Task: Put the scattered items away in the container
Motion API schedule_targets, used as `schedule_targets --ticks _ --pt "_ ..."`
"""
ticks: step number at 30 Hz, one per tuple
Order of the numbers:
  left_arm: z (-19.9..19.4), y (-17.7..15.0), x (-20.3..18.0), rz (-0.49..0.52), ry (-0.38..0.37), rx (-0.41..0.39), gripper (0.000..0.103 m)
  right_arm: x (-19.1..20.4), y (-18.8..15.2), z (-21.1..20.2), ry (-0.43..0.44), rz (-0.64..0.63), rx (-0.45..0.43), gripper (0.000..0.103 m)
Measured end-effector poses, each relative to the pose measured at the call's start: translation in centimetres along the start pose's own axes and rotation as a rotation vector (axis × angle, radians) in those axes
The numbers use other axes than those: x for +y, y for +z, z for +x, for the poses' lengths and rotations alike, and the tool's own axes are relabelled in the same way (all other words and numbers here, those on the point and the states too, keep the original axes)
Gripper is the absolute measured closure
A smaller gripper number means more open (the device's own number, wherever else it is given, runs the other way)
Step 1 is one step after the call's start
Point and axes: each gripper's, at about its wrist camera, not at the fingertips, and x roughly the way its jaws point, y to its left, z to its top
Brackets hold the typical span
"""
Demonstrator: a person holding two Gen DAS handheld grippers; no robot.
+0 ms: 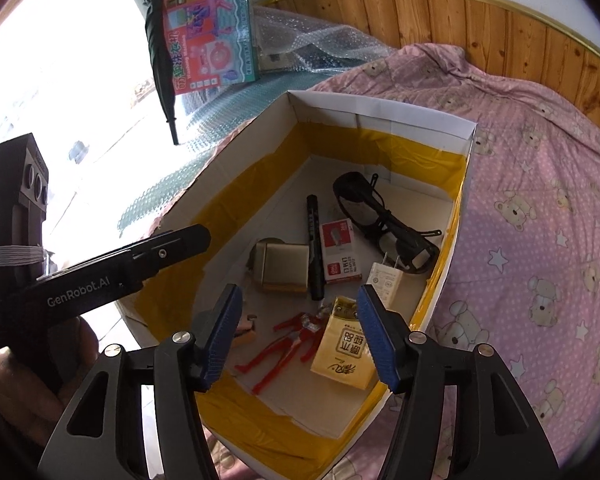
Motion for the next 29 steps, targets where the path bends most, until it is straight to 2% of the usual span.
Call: schedule_targets --ticks 6,9,17,21,25,29 --pt "-0.1 -0.6 -0.3 0.009 -0.002 0.026 0.05 0.2 -0.7 -0.7 -0.066 -0.022 0.051 0.04" --pt "-0.3 -1.1 -0.9 0.023 -0.001 0.036 0.05 0.0 -1.2 -1.0 -0.054 -0.017 0.07 0.04" --pt "-0.9 -2.0 -2.8 0.054 0.002 0.052 0.05 0.3 -1.5 -1.9 -0.088 -0.059 0.113 0.04" --pt "-0.9 -2.4 -3.8 0.073 0.003 0.083 0.044 1.1 -1.6 -2.0 -0.121 -0.115 0.135 0.04" --pt "-1.1 -2.8 -4.6 0.1 0.01 0.092 0.043 1.6 -1.8 -1.8 -0.099 -0.132 0.159 0.04" --pt "-1.5 -2.7 -4.7 0.099 0.009 0.082 0.043 2.2 -1.7 -1.9 -0.072 -0.147 0.147 0.04"
